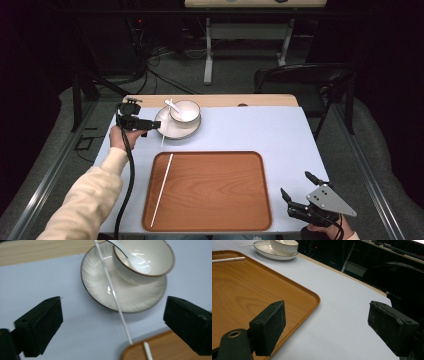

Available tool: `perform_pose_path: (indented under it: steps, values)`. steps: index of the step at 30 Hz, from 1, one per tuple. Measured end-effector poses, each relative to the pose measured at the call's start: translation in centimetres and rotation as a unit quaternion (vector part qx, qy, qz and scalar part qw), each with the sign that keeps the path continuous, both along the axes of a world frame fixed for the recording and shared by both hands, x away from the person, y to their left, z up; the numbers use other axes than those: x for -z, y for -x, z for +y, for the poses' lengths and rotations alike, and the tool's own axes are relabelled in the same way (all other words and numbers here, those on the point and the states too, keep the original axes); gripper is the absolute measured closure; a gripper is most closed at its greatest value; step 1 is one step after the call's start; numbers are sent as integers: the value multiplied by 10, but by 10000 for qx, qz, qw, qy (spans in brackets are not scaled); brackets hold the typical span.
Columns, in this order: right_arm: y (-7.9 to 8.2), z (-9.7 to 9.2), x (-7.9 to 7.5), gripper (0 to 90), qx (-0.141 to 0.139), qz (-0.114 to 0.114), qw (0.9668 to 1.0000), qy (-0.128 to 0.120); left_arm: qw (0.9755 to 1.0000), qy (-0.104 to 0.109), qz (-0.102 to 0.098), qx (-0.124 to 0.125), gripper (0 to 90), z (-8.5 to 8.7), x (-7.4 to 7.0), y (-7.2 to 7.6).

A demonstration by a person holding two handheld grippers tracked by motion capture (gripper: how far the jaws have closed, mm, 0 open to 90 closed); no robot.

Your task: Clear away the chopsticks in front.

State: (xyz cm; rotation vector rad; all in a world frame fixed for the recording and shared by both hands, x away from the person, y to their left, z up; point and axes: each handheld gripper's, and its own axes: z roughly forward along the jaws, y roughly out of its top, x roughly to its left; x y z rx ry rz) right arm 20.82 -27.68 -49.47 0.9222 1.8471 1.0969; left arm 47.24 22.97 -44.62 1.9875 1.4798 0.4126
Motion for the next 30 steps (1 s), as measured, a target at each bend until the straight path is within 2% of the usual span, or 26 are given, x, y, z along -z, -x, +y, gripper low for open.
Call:
perform_pose_path:
  steps: [1, 2, 3, 4, 6, 7, 8, 9, 10, 12, 14, 15, 16, 18, 20, 22, 25, 28, 30]
  values:
    - [0, 0, 0, 143, -2, -7, 10000, 1, 10000, -9, 72, -15, 13, 0, 1, -8]
    - [0, 0, 0, 143, 2, -5, 10000, -10, 9999, 21, 134, -72, 2, -1, 4, -21]
    - [0, 0, 0, 143, 2, -5, 10000, -10, 9999, 21, 134, -72, 3, -1, 4, -21]
    - [0, 0, 0, 143, 3, 2, 10000, -9, 9997, -57, 229, -40, 1, -3, 10, -33]
    - [0, 0, 0, 143, 2, -1, 10000, -8, 9997, -97, 227, 18, 20, -4, 16, -41]
    - [0, -1, 0, 143, 3, -4, 10000, -9, 9997, -97, 227, 18, 61, -4, 16, -41]
    - [0, -1, 0, 143, 1, -1, 10000, -10, 9998, -119, 147, 40, 123, -6, 21, -47]
    - [0, -1, 0, 143, 1, -1, 10000, -10, 9998, -119, 147, 40, 180, -6, 21, -47]
    - [0, 0, 0, 143, -6, -1, 10000, -10, 9997, -103, 206, 82, 194, -9, 26, -53]
    - [0, 0, 0, 143, -4, 7, 10000, -6, 9997, -85, 218, 93, 290, -12, 30, -58]
    - [0, -1, 0, 143, -3, 2, 10000, -10, 9996, -62, 262, 125, 313, -13, 32, -61]
    - [0, -1, 0, 143, -3, -4, 10000, -10, 9995, -116, 288, 111, 326, -15, 34, -63]
    - [0, -1, 0, 143, 4, 2, 10000, -13, 9992, -92, 353, 145, 398, -18, 41, -67]
    - [0, -1, 0, 143, 2, 7, 10000, -21, 9991, -105, 394, 94, 441, -19, 43, -69]
    - [0, -1, 0, 143, 6, 8, 10000, -23, 9991, 64, 413, 85, 472, -19, 48, -73]
    - [0, -1, 0, 143, 8, 21, 10000, -32, 9990, 107, 433, 88, 538, -20, 51, -77]
    - [0, -1, 0, 143, 14, 23, 10000, -31, 9988, 106, 474, 71, 580, -20, 53, -80]
    - [0, -1, 0, 143, 18, 26, 10000, -31, 9984, 218, 518, 48, 633, -21, 57, -85]
    - [-1, -1, 0, 143, 18, 25, 10000, -21, 9981, 179, 582, 46, 645, -21, 60, -86]
